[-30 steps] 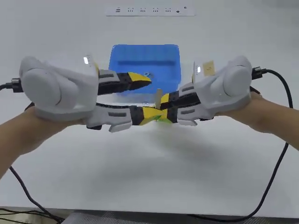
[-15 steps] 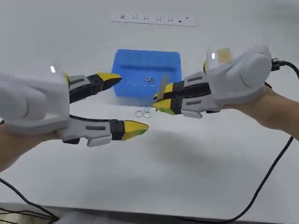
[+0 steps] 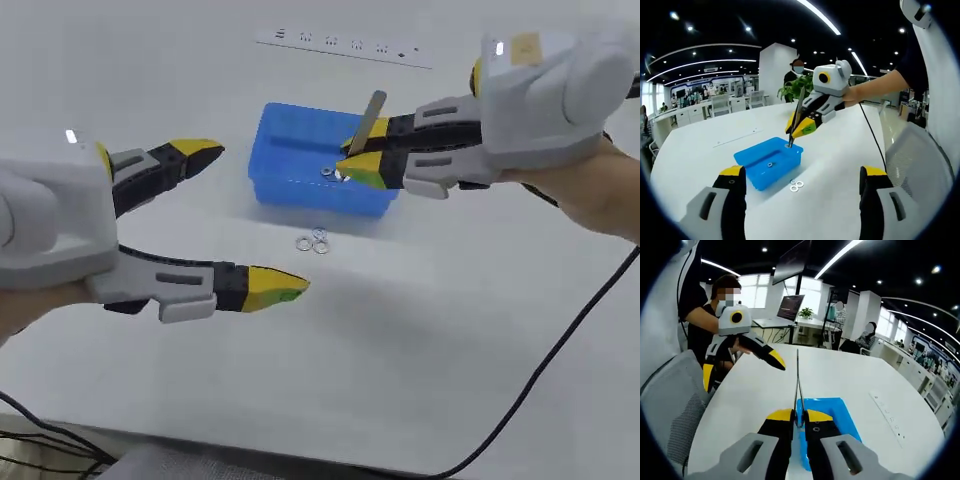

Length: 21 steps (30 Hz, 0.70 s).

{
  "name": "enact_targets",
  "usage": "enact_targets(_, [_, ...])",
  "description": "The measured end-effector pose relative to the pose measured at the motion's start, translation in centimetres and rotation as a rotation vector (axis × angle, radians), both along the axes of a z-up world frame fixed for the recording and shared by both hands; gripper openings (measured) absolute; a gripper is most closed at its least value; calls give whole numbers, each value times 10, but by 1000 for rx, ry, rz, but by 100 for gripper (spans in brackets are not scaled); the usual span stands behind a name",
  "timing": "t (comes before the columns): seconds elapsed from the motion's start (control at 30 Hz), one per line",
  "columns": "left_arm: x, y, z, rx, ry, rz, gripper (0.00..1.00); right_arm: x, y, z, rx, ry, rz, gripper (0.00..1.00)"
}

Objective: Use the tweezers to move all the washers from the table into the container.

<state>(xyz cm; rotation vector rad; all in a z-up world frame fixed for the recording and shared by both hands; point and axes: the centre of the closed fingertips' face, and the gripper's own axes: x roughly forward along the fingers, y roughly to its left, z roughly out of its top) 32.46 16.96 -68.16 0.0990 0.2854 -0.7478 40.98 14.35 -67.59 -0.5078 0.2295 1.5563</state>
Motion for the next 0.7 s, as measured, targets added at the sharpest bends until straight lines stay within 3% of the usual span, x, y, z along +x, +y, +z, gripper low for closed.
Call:
enact_targets(0.13, [-2, 8, -4, -13, 6, 29, 100, 28, 10, -9, 13, 18, -53, 9])
enact_targets(0.23, [-5, 13, -9, -22, 30, 46, 100, 46, 19, -25, 15, 46, -80, 9])
enact_targets(0.3, [-4, 18, -10, -22, 28, 63, 100, 52, 25, -37, 6, 61, -86, 9])
enact_targets(0.47, [0, 27, -11, -52, 37, 101, 100, 57, 35, -65, -41, 90, -83, 9])
enact_targets(0.5, [2, 29, -16, -45, 49, 105, 100, 60, 38, -80, -54, 99, -72, 9])
enact_targets(0.7, [6, 24, -20, -50, 64, 107, 100, 63, 36, -86, -65, 116, -72, 10])
